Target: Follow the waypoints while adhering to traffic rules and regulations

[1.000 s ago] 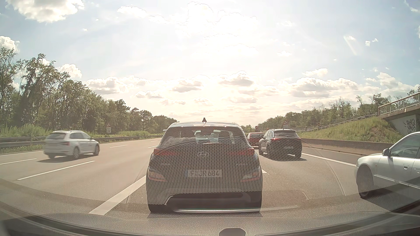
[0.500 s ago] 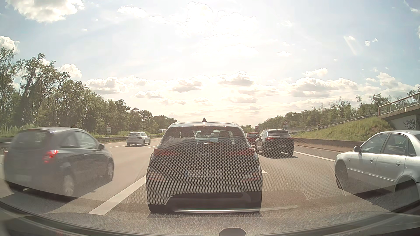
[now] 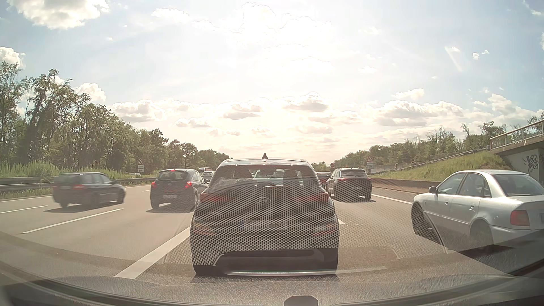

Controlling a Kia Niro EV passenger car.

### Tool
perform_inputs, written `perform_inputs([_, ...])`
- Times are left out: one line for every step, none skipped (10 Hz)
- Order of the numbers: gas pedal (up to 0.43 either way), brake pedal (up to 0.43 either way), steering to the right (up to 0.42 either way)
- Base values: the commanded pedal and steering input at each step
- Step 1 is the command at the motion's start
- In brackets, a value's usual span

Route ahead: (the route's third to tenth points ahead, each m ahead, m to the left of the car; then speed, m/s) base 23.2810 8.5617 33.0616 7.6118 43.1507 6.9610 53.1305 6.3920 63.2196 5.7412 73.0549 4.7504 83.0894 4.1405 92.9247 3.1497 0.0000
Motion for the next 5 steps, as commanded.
perform_inputs([0.0, 0.256, 0.0])
perform_inputs([0.0, 0.25, 0.0])
perform_inputs([0.0, 0.226, 0.0])
perform_inputs([0.0, 0.177, 0.0])
perform_inputs([0.0, 0.152, 0.0])
